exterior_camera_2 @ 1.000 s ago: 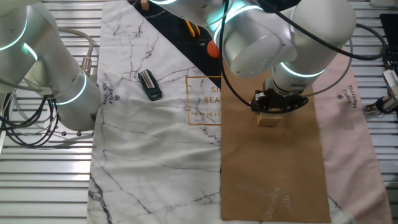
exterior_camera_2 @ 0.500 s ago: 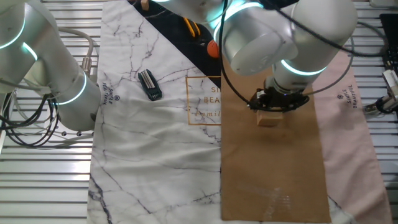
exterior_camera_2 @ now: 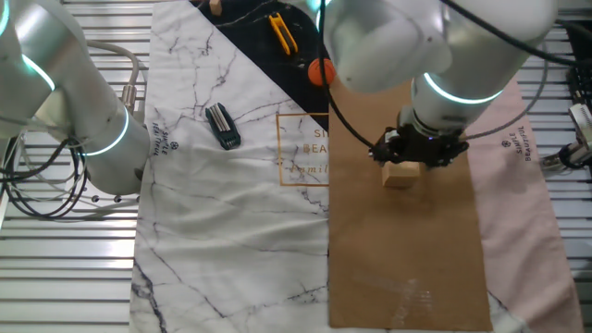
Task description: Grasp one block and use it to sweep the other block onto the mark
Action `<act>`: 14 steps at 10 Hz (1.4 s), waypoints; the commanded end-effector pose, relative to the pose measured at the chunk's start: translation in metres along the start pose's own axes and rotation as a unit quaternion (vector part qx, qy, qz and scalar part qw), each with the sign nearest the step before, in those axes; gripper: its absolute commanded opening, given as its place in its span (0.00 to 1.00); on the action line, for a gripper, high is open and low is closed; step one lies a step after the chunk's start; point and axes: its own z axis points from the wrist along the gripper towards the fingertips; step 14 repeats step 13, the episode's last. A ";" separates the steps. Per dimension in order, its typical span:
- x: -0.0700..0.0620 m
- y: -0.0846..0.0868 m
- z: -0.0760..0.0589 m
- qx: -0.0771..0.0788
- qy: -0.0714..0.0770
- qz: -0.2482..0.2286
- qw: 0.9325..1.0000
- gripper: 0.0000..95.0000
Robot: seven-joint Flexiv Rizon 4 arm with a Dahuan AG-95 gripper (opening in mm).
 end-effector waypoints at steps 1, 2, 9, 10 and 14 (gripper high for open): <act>0.024 0.007 -0.024 0.000 -0.004 0.165 0.986 0.60; 0.046 0.017 -0.041 -0.004 -0.008 0.274 0.962 0.60; 0.064 0.023 -0.072 0.013 -0.006 0.328 0.945 0.60; 0.063 0.023 -0.072 0.015 -0.009 0.324 0.946 0.60; 0.063 0.023 -0.073 0.012 -0.007 0.305 0.952 0.60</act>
